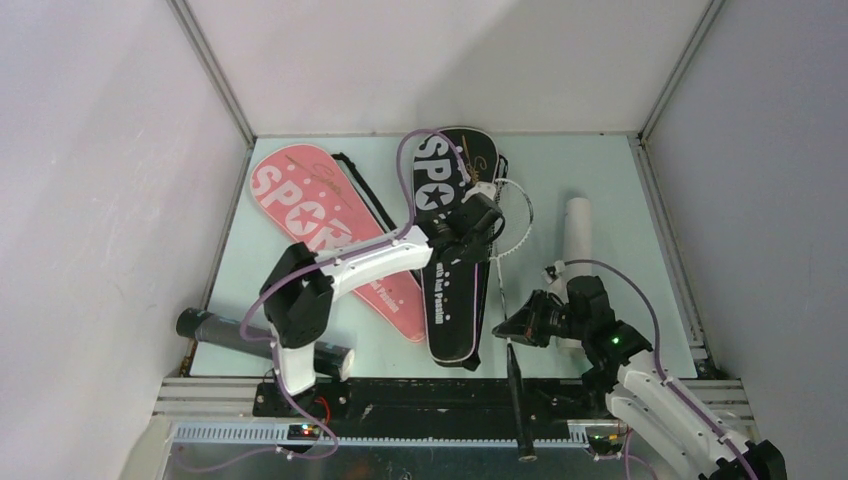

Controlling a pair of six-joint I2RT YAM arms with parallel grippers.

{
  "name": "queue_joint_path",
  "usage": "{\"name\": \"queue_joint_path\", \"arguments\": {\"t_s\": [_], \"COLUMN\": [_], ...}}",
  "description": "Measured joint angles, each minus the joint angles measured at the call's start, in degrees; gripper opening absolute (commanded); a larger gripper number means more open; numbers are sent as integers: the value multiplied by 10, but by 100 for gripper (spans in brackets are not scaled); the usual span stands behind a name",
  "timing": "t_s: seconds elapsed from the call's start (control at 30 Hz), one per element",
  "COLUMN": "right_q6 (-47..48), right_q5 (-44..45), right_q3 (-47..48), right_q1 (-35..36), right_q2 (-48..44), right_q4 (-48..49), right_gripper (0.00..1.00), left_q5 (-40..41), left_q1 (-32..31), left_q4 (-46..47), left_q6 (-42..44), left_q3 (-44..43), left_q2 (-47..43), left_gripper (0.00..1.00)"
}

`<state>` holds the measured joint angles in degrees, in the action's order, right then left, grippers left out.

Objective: Pack up the badminton gear
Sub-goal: Place the racket in the racket bag.

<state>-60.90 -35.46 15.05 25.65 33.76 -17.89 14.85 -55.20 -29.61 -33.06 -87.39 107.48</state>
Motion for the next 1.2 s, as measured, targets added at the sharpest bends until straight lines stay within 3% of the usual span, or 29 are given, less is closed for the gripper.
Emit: {"name": "queue_joint_path", "arguments": {"t_s": [0.23,0.53,0.77,0.8,0.9,1.2], "right_q6": [-41,-21,40,45,56,59], "right_q5": [-19,-26,-14,-13,-10,11], "right_q3": [-32,-12,37,42,49,49], "right_q1": [33,39,39,40,43,61], "right_q2": [24,181,261,267,280,286], "right_q4": [116,235,238,238,241,249], "right_gripper": [0,0,0,0,0,0], "left_q5": [-14,-36,-40,-39,-32,-24], "left_q1": [0,-1,-1,-2,-2,-10], "left_q4": [26,51,50,48,42,37], "left_q6": [-1,-6,-4,-4,-4,-20], "left_q3": [52,105,115,115,115,141], "left_q2": [-46,-109,-127,-127,-127,-134], "left_gripper": [0,0,1,3,24,46]}}
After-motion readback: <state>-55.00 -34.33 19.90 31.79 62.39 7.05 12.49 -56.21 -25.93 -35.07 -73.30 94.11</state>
